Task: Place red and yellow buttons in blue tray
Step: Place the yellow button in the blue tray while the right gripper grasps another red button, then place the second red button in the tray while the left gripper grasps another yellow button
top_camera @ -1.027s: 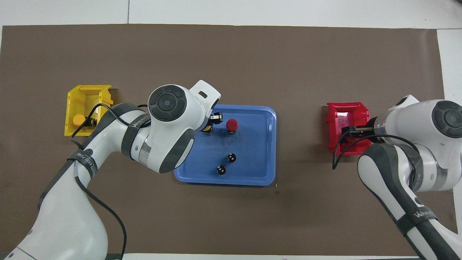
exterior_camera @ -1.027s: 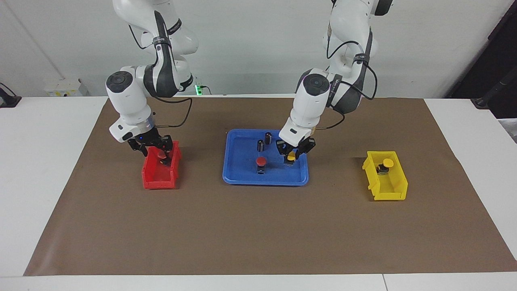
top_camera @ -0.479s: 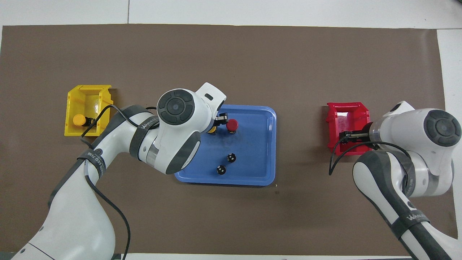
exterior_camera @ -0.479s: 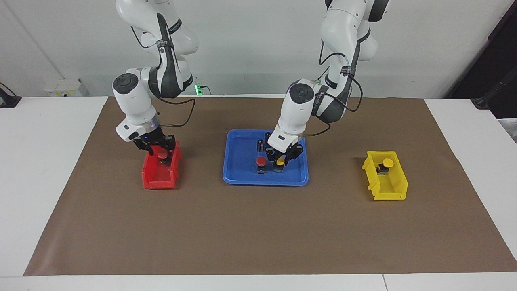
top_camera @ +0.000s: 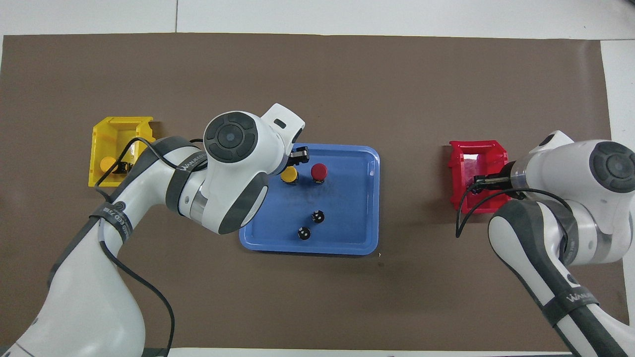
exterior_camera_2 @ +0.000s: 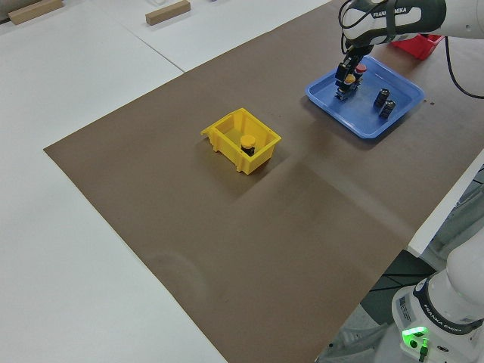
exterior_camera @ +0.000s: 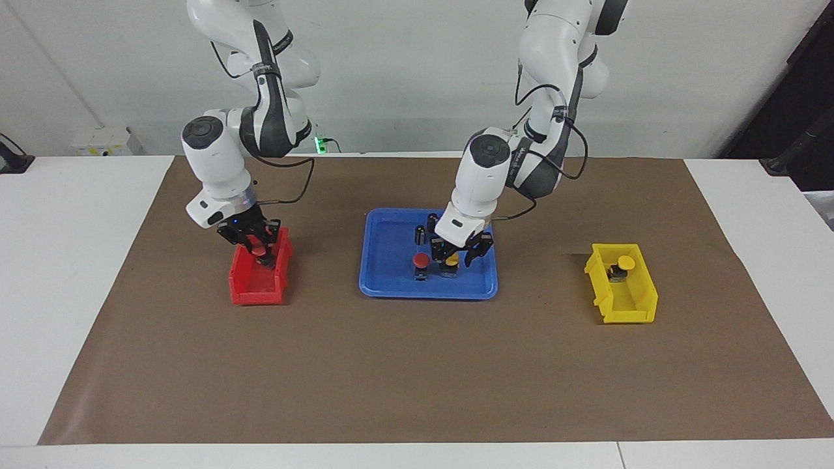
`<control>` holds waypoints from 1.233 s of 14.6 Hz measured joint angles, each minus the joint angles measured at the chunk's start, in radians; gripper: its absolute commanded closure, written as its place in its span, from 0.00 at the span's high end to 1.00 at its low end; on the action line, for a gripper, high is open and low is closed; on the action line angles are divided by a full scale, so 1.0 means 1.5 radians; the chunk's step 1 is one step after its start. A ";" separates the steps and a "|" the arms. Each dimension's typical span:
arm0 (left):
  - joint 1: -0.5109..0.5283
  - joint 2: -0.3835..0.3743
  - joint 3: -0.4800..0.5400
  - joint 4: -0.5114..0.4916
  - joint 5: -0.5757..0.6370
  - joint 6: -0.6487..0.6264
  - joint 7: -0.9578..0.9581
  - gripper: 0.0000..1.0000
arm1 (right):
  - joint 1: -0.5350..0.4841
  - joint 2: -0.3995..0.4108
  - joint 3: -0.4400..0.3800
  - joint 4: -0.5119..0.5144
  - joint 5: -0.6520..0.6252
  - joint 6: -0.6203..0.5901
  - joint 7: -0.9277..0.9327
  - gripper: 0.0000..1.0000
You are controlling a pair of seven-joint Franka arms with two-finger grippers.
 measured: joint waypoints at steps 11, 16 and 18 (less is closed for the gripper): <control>0.294 -0.083 0.017 -0.014 0.079 -0.141 0.346 0.91 | 0.271 0.152 0.012 0.263 0.002 -0.065 0.349 0.27; 0.388 -0.110 0.016 -0.113 0.079 -0.041 0.428 0.71 | 0.303 0.216 0.009 0.248 -0.015 -0.025 0.391 0.34; 0.390 -0.127 0.014 -0.166 0.079 -0.009 0.428 0.70 | 0.302 0.214 0.006 0.235 -0.015 -0.021 0.391 0.48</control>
